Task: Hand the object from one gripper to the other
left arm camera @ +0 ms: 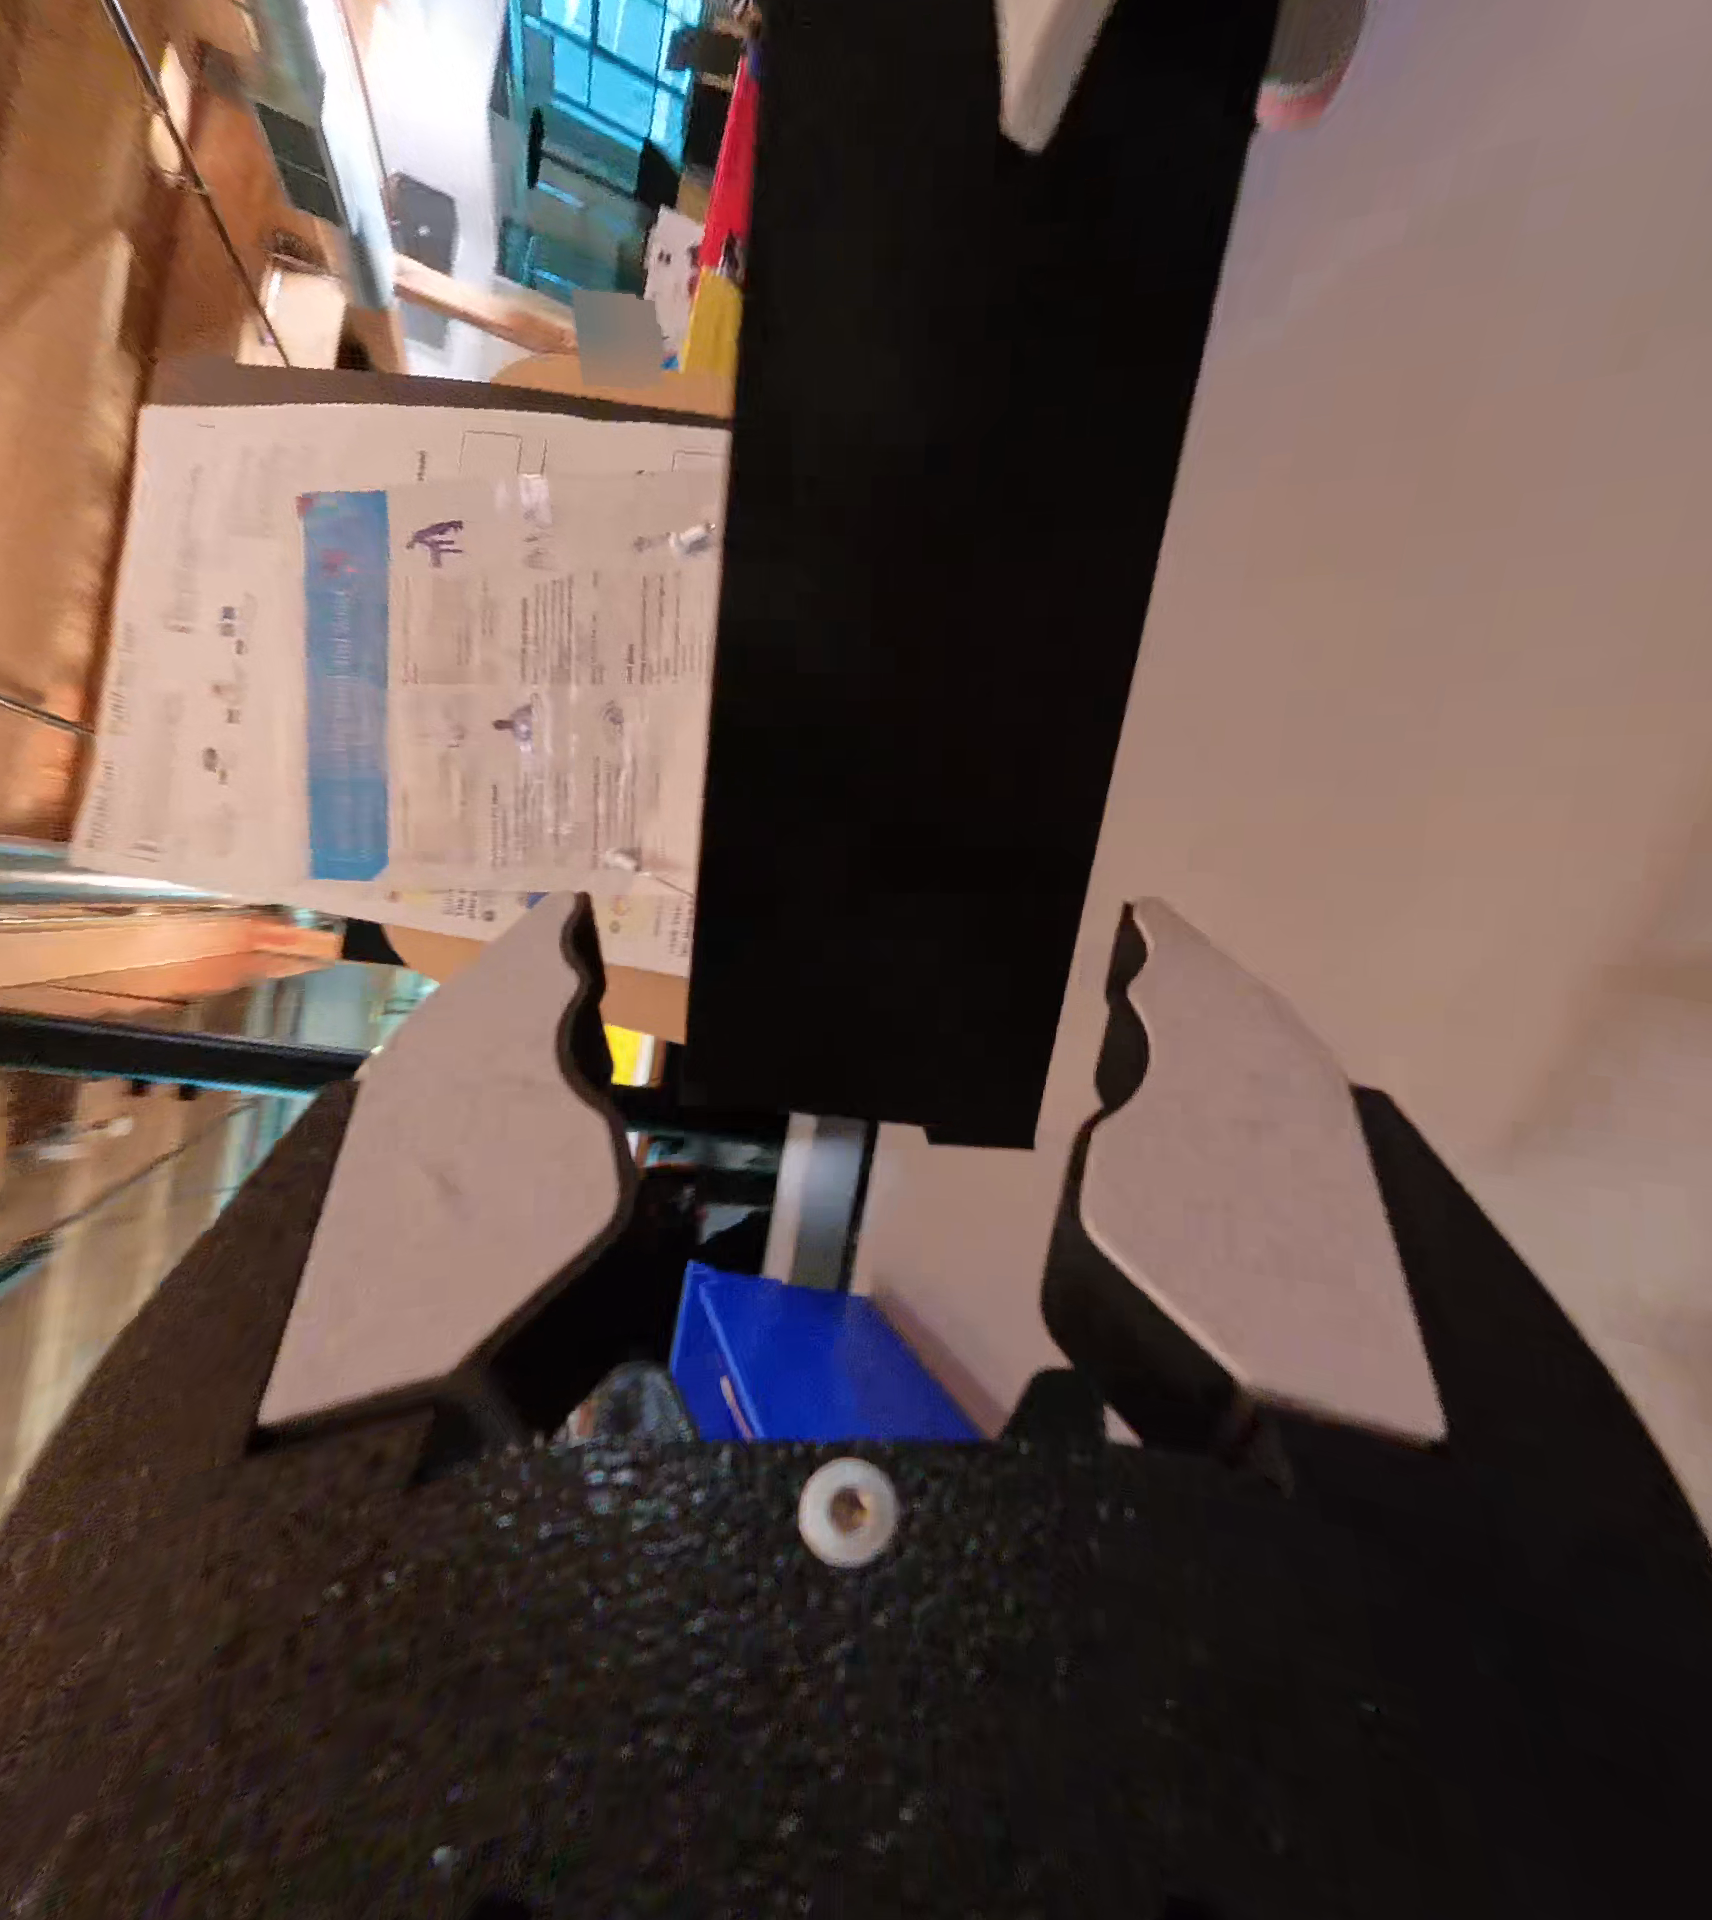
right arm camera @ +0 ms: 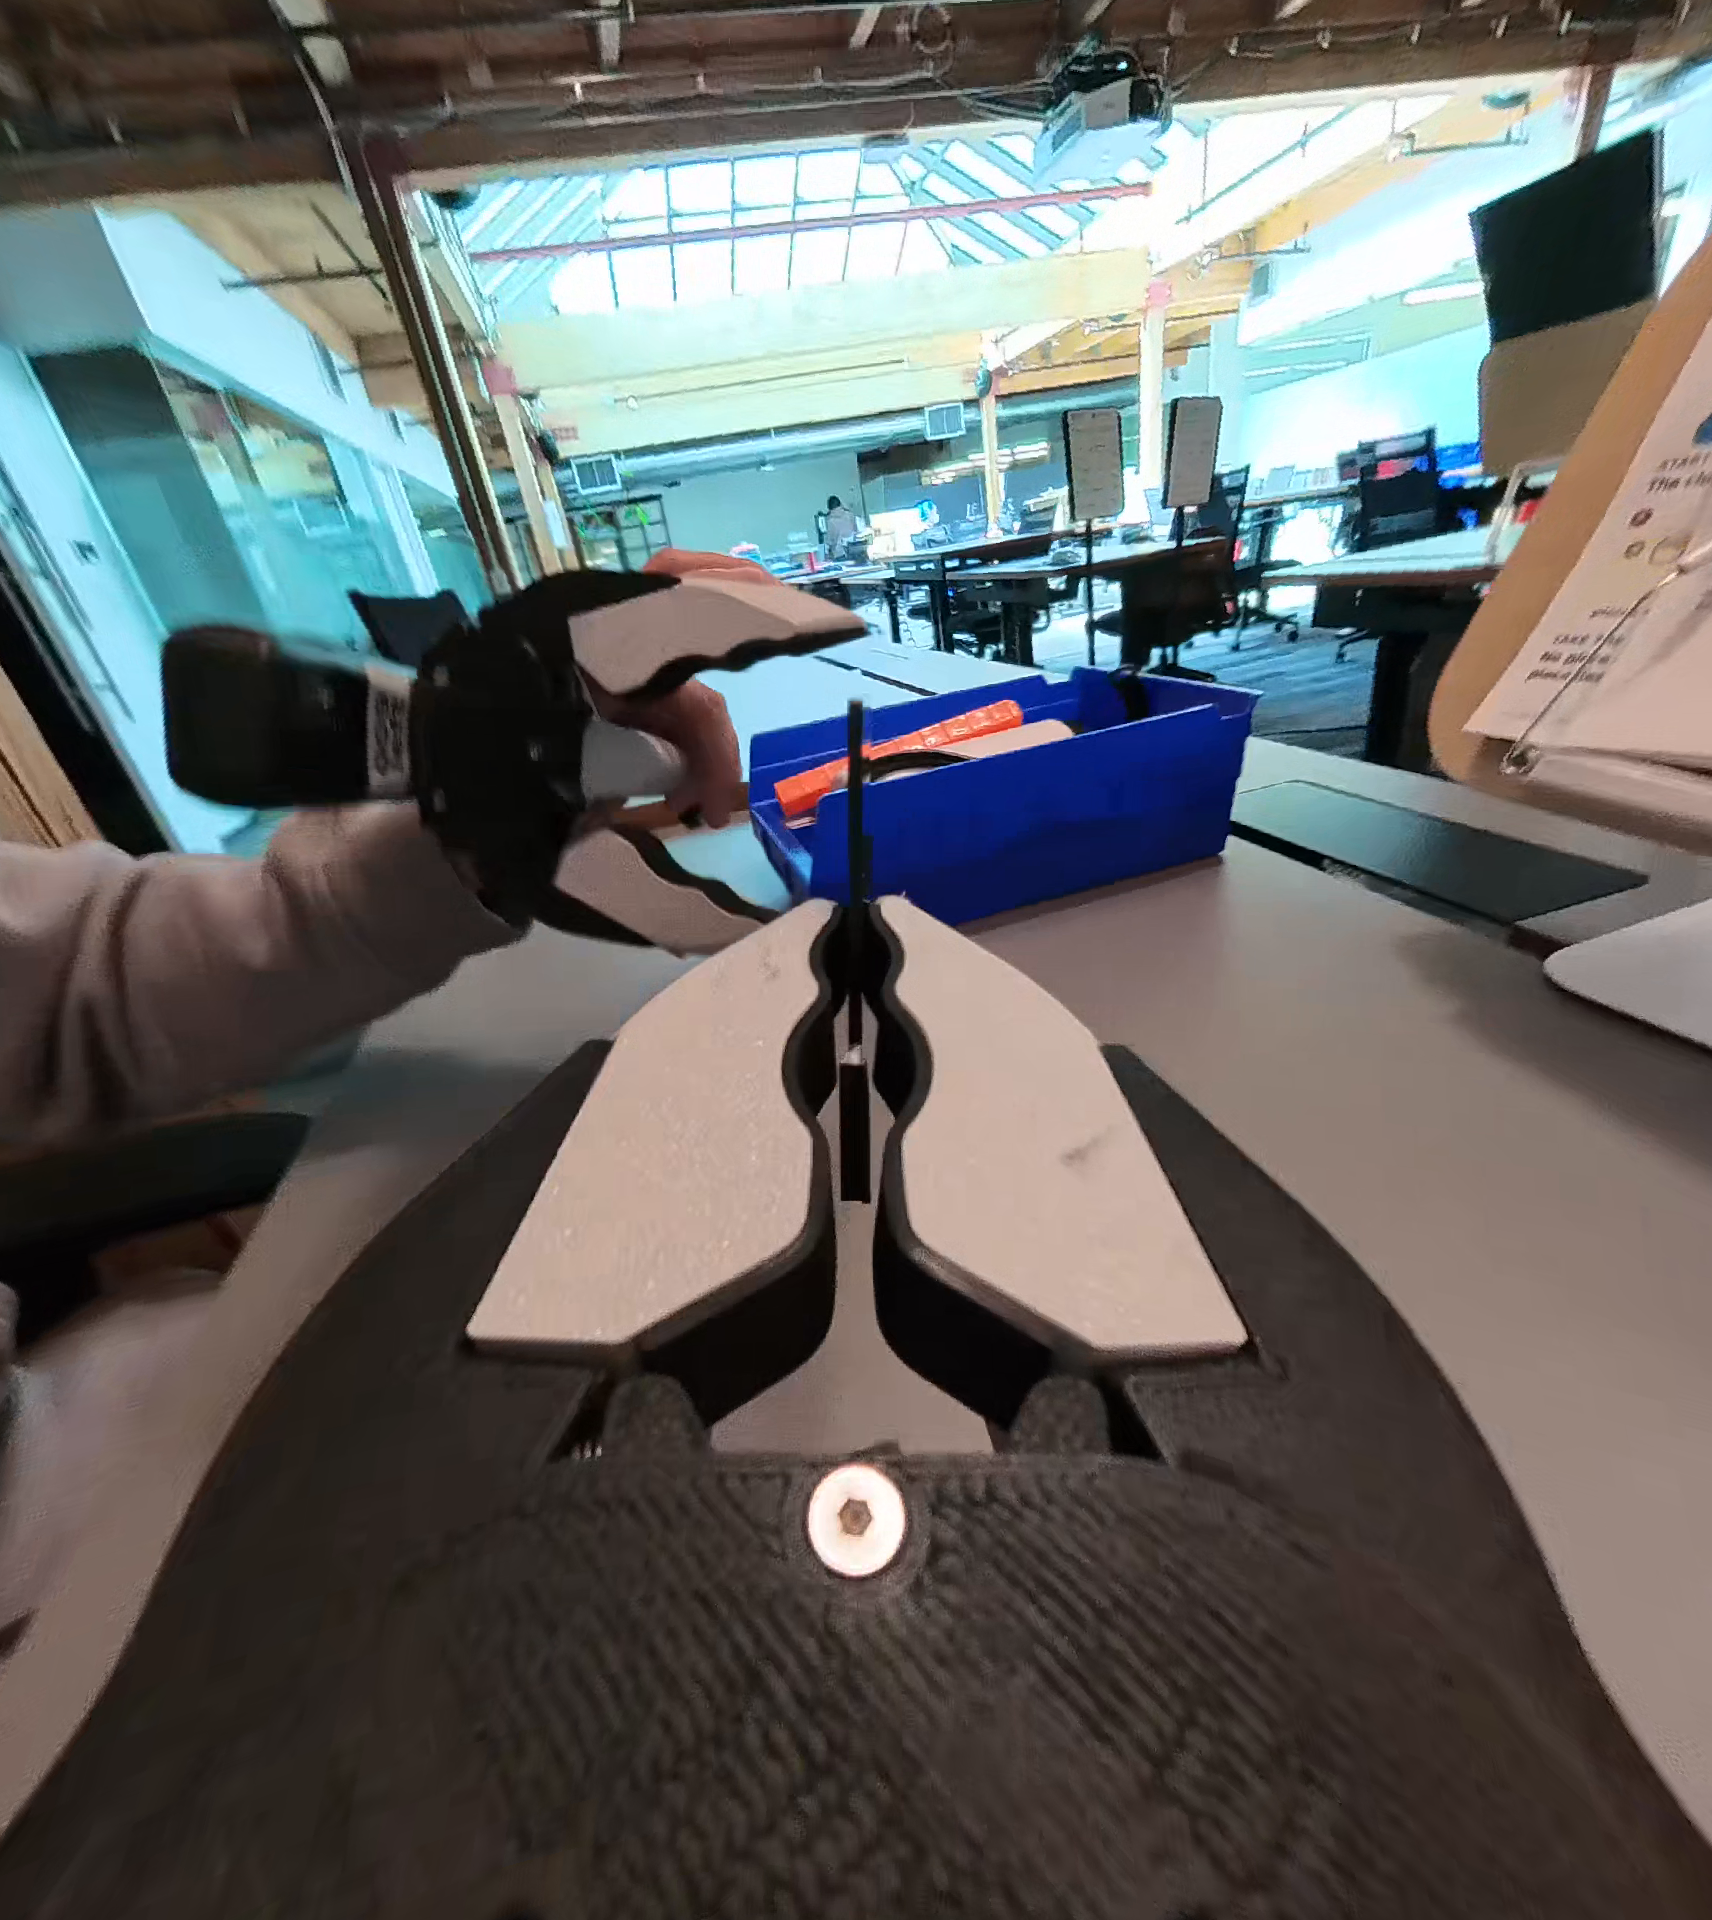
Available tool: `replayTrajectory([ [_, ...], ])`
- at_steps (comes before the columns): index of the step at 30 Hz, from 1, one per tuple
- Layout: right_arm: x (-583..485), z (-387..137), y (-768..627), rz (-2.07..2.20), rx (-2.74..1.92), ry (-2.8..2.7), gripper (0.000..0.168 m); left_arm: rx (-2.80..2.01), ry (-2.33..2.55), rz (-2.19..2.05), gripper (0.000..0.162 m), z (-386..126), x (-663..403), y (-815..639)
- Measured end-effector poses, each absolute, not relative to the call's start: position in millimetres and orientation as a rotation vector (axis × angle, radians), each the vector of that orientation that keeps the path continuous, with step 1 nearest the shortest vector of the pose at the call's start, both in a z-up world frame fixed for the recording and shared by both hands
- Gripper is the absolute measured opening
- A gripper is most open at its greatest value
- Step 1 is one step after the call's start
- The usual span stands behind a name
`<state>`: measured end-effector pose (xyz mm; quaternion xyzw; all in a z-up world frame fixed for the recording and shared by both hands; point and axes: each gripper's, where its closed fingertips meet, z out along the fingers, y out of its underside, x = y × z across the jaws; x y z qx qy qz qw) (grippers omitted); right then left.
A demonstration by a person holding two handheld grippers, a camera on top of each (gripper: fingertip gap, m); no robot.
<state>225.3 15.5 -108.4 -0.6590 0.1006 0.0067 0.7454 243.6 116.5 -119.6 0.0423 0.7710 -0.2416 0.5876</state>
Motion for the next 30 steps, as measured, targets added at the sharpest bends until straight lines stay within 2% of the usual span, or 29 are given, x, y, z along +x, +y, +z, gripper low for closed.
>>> replayTrajectory([
  [5, 221, -112, 20, 0.082, -1.450, 0.225, 0.001, 0.078, 1.735, -0.366, 0.107, -133, 263, 114],
  [8, 220, -111, 20, 0.084, -1.444, 0.222, 0.001, 0.073, 1.730, -0.339, 0.094, -139, 269, 113],
  [13, 215, -110, 19, 0.007, -1.444, 0.140, 0.004, 0.050, 1.716, -0.347, 0.092, -142, 274, 112],
  [14, 211, -105, 18, -0.020, -1.411, 0.104, 0.019, 0.042, 1.734, -0.390, 0.092, -144, 274, 110],
  [15, 211, -96, 14, -0.077, -1.357, 0.094, 0.051, 0.019, 1.762, -0.446, 0.092, -146, 273, 108],
  [16, 210, -88, 10, -0.142, -1.312, 0.070, 0.073, -0.017, 1.805, -0.516, 0.091, -149, 272, 107],
  [18, 206, -78, 2, -0.222, -1.268, 0.012, 0.093, -0.102, 1.906, -0.731, 0.093, -154, 267, 101],
  [20, 203, -73, -1, -0.188, -1.248, 0.007, 0.104, -0.172, 2.008, -1.011, 0.092, -154, 255, 87],
  [25, 192, -67, 13, -0.076, -1.223, 0.004, 0.107, -0.092, 2.138, -1.662, 0.092, -138, 211, 44],
  [30, 180, -68, 28, -0.029, -1.225, -0.029, 0.093, -0.001, 2.145, -1.965, 0.091, -135, 191, 18],
])
